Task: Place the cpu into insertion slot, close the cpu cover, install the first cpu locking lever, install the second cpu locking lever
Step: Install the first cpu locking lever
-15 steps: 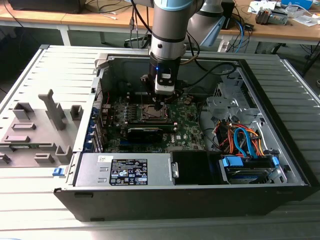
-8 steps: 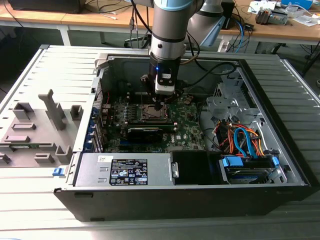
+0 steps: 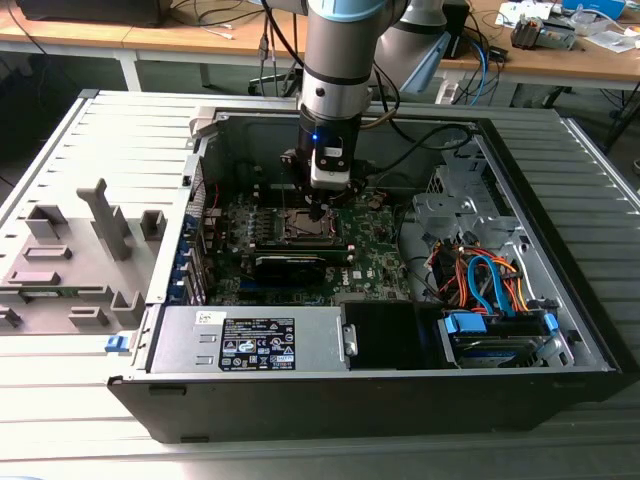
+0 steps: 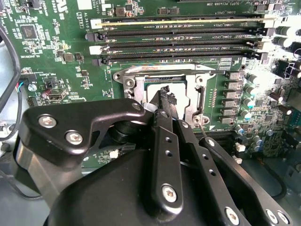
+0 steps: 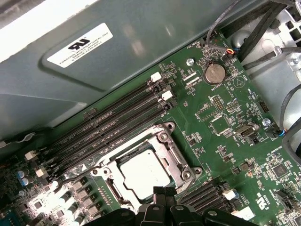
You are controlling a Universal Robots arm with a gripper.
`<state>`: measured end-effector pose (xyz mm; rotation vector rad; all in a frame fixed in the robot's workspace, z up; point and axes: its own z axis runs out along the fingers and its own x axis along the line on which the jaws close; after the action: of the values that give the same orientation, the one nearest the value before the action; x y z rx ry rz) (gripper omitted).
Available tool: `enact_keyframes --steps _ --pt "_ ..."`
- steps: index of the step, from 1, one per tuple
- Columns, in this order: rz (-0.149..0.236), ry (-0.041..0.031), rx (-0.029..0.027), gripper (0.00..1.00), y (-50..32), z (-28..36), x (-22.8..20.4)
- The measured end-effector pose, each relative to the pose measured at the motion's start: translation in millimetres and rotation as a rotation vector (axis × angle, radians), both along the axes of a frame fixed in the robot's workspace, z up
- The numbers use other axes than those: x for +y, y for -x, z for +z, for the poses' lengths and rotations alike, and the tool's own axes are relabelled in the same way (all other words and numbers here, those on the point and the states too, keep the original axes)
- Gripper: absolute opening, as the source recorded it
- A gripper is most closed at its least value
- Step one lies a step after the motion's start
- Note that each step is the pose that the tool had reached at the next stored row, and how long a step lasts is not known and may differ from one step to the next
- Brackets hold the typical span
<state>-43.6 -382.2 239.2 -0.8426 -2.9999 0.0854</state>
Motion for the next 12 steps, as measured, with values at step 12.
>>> enact_keyframes --steps 12 --pt "0.009 -0.0001 0.0 0.11 0.0 0.0 0.0"
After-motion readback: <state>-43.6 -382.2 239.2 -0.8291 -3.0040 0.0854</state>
